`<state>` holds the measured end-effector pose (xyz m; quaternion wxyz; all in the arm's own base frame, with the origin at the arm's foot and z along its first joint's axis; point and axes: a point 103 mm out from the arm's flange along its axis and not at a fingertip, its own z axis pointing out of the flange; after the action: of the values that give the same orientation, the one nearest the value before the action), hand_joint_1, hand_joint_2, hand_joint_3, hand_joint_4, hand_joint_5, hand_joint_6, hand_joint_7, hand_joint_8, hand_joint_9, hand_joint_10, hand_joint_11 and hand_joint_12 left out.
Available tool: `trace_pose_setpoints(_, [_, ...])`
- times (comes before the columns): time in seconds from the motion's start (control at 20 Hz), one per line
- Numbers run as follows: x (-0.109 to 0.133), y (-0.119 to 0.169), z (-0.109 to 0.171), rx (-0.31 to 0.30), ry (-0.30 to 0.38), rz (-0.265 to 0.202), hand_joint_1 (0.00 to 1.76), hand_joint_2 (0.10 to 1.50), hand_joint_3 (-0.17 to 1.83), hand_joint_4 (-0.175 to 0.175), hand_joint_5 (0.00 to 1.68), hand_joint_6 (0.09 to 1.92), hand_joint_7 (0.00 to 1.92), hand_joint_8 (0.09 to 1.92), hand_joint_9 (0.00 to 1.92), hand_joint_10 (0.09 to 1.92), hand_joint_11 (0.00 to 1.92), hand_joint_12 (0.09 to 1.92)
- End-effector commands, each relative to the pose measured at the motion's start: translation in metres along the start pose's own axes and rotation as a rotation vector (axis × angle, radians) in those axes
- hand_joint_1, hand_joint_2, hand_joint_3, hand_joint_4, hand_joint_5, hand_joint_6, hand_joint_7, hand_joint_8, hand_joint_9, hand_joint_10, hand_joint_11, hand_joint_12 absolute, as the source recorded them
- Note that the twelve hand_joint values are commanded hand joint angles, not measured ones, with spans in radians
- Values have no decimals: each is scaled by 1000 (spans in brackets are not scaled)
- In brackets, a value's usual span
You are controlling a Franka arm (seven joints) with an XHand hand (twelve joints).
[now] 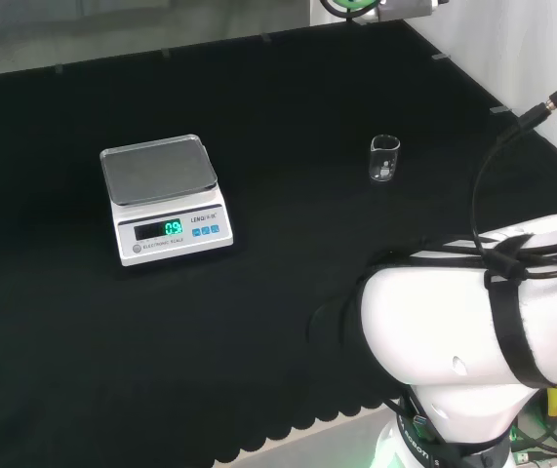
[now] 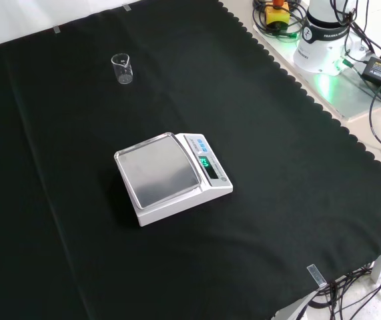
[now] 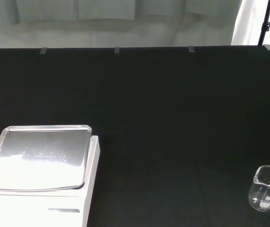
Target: Pick up the beaker.
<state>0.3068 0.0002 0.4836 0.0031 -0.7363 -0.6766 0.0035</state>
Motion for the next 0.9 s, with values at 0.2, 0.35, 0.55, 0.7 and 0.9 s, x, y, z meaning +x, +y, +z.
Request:
trace_pose_setpoints(0.2, [-6,9,7,-2,3,-12,450,734,134,-20,46,87,6,562,4,640,37,1607])
trace_pose_setpoints(0.35, [-12,17,15,4,13,-16,448,735,131,-21,51,87,0,554,0,635,28,1613])
trace_pose_setpoints(0.55, [-46,37,42,23,66,-8,452,734,123,-24,72,87,0,550,0,652,32,1615])
trace_pose_setpoints(0.7, [-63,62,69,53,101,6,458,734,115,-27,90,87,0,552,0,671,36,1614])
trace_pose_setpoints(0.9, [-85,97,105,86,125,32,472,733,109,-30,104,87,0,564,0,685,40,1614])
